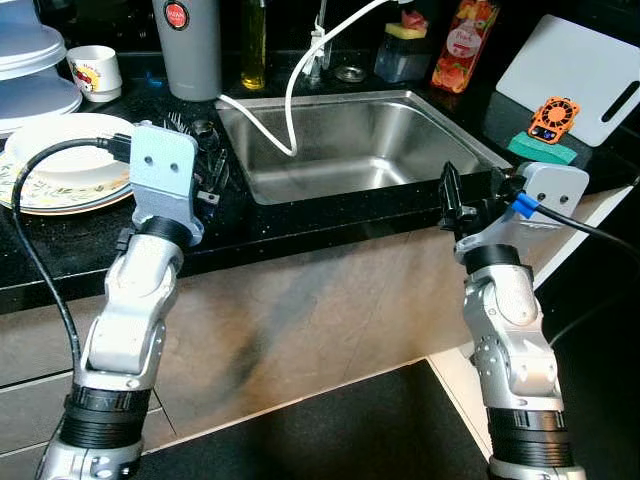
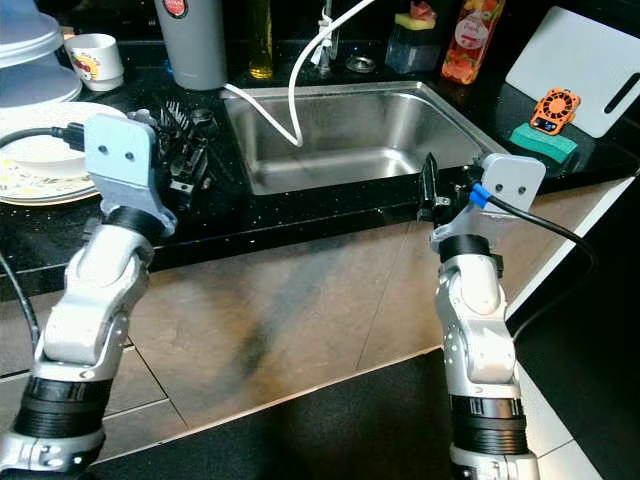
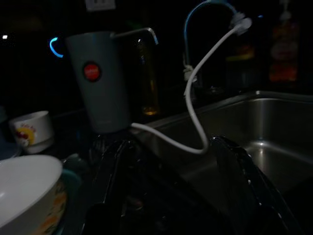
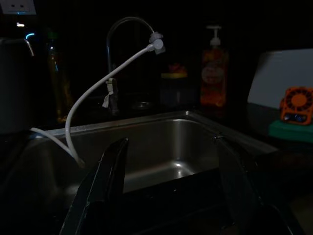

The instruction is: Kitchen organization

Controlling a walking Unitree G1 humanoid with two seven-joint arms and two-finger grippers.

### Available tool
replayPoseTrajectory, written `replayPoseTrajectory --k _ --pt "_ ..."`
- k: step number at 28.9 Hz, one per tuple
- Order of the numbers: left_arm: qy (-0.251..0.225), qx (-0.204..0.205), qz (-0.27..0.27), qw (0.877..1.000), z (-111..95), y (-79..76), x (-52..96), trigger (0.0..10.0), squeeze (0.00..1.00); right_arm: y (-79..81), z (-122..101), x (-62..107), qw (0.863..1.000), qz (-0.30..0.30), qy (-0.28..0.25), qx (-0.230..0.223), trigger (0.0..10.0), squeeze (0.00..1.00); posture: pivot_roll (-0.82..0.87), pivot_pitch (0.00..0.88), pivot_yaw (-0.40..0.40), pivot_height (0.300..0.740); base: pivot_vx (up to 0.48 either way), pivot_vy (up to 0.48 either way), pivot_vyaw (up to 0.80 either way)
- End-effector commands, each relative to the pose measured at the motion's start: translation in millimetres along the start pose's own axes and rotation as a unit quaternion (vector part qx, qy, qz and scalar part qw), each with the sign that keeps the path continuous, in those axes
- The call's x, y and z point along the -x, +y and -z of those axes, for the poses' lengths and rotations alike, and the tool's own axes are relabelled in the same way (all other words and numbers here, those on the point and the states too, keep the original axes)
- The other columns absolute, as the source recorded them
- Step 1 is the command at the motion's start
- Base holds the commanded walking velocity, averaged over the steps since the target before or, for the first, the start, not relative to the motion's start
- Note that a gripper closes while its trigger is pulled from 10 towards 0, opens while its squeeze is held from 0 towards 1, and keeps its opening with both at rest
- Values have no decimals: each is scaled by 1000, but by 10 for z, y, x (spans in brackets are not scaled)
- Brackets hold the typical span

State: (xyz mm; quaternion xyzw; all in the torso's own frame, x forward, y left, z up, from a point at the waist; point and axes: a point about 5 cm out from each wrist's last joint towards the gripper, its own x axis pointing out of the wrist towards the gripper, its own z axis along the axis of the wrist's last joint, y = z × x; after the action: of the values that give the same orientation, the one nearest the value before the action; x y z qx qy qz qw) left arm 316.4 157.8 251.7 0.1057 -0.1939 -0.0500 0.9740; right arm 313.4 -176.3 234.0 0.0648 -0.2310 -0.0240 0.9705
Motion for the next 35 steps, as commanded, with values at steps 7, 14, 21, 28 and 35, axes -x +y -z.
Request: replayPoseTrajectory --k 7,14,21,28,35 --pt "-22 -7 7 1000 -46 -18 -7 10000 0 -118 18 7 1000 14 8 5 10000 0 56 7 -54 740 0 0 0" --pt "-15 -4 9 1000 -3 -63 5 10000 0 -115 64 33 1000 20 20 1 10000 0 55 12 -54 740 0 0 0" --pt "-10 -6 10 1000 23 -62 2 10000 0 -126 77 27 999 23 25 3 10000 0 55 18 -54 740 0 0 0" --pt "-8 -6 11 1000 32 -65 1 10000 0 -166 108 28 999 34 36 15 10000 0 55 21 -53 740 0 0 229" --pt "-6 -6 14 1000 45 -81 2 10000 0 -207 128 23 998 47 45 23 10000 0 55 21 -53 740 0 0 800"
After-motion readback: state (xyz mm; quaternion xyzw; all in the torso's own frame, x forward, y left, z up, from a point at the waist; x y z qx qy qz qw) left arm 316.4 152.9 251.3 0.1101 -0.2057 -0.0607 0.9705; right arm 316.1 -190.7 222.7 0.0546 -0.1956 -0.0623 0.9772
